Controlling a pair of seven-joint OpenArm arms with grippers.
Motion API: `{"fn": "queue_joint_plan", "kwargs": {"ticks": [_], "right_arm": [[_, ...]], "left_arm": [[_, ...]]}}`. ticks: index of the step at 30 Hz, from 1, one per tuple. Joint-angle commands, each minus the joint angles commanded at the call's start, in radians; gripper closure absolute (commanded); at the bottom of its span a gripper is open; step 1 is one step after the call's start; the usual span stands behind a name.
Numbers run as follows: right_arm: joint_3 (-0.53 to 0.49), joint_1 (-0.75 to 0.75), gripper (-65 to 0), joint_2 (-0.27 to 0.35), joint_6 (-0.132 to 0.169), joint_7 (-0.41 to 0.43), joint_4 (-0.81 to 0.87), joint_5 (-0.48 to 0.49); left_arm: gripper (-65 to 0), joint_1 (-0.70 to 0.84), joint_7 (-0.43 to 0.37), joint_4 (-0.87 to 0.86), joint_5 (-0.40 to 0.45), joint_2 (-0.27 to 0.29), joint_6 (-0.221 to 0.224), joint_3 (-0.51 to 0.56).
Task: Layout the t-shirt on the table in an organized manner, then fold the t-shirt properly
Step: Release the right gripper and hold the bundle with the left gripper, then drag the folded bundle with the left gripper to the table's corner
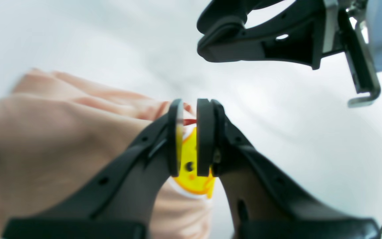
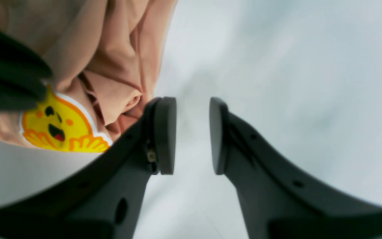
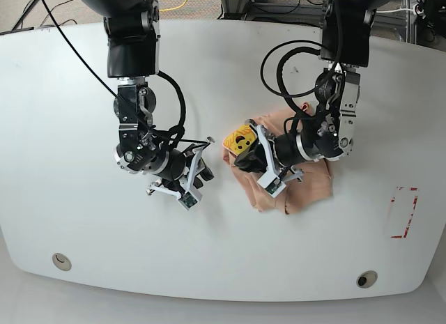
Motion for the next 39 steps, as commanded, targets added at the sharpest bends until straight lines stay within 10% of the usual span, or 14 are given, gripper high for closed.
{"fn": "queue_joint_plan", "kwargs": {"ticks": [13, 26, 30, 39], "right_arm": [[0.094, -0.137, -16.6, 0.06, 0.0, -0.124, 0.304, 0.008], [0.199, -0.16, -16.6, 0.066, 0.0, -0.255, 0.496, 0.008], [0.199, -0.16, -16.6, 0.072, 0.0, -0.255, 0.497, 0.008], [0.199, -0.186, -16.6, 0.094, 0.0, -0.255, 0.503, 0.009]], "left_arm": [[-6.2, -0.057, -0.189, -0.293, -0.006, 0.009, -0.002, 0.068], [-6.2, -0.02, -0.086, 0.051, -0.003, 0.014, 0.012, -0.006], [-6.2, -0.018, -0.1, -0.002, -0.006, 0.023, 0.086, -0.023], [-6.2, -0.04, -0.371, -0.377, -0.008, 0.049, 0.109, -0.028]]}}
